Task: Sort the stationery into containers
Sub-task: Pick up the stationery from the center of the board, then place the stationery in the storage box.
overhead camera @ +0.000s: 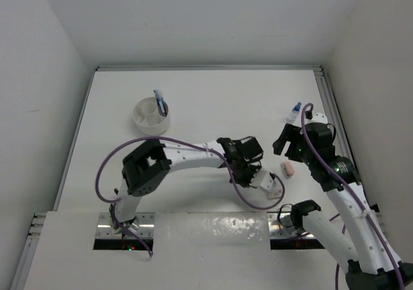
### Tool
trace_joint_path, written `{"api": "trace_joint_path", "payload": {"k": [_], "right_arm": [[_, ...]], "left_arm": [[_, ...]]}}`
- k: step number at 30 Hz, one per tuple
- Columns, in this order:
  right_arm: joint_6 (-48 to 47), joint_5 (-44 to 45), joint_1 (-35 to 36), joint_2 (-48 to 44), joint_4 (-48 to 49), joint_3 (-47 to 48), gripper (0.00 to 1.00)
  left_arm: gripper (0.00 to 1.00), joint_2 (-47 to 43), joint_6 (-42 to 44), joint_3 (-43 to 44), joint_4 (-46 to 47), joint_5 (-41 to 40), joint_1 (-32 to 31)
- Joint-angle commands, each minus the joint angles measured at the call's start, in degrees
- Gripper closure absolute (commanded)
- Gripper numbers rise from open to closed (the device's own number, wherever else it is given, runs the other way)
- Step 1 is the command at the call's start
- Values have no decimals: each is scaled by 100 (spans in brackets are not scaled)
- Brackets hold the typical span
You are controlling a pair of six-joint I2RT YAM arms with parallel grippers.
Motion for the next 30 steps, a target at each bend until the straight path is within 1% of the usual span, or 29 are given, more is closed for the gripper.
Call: {"api": "trace_joint_path", "payload": {"k": [1, 2, 3, 4, 5, 7, 8, 9, 11, 12, 14, 17, 21, 25, 30], "right_arm": [[-20, -175, -35, 211, 597, 115, 22], [-11, -359, -61, 281, 850, 202, 22], [6, -456, -79, 430, 992, 255, 23], [41, -562, -70, 518, 1132, 299, 23], [67, -728, -79, 710, 1403, 387, 23], [129, -826, -79, 922, 1695, 458, 23], [147, -861, -79, 1028, 1931, 501, 23], [173, -905, -87, 1151, 2047, 545, 24], [182, -967, -79, 1537, 2232, 703, 24], [191, -1098, -79, 1669, 2267, 774, 24], [191, -1213, -44, 2091, 2259, 1011, 26], [164, -1345, 35, 2512, 2241, 1257, 26], [182, -1363, 114, 2768, 2303, 1284, 26], [191, -1363, 132, 2883, 2329, 1240, 26], [199, -1345, 132, 2962, 2303, 1249, 26]], "left_arm": [[100, -1437, -1000, -143, -63, 274, 734], [100, -2006, -1297, -527, -2, 160, 901], [100, -2264, -1439, -705, 164, 98, 1285], [100, -2553, -1580, -907, 236, -15, 1498], [100, -3061, -1842, -1248, 306, -182, 2013], [100, -3495, -2124, -1549, 499, -323, 2613], [100, -3871, -2196, -1838, 587, -463, 2930], [100, -4049, -2257, -1980, 779, -482, 3568], [100, -4419, -2258, -2348, 991, -386, 4204], [100, -4481, -2232, -2429, 1149, -307, 4747], [100, -4438, -2056, -2447, 1090, -9, 5285], [100, -4157, -1810, -2246, 931, 211, 5717], [100, -3831, -1433, -2210, 1071, 317, 6114], [100, -3332, -687, -2017, 1045, 396, 6237], [100, -2909, -369, -1779, 975, 581, 6237]]}}
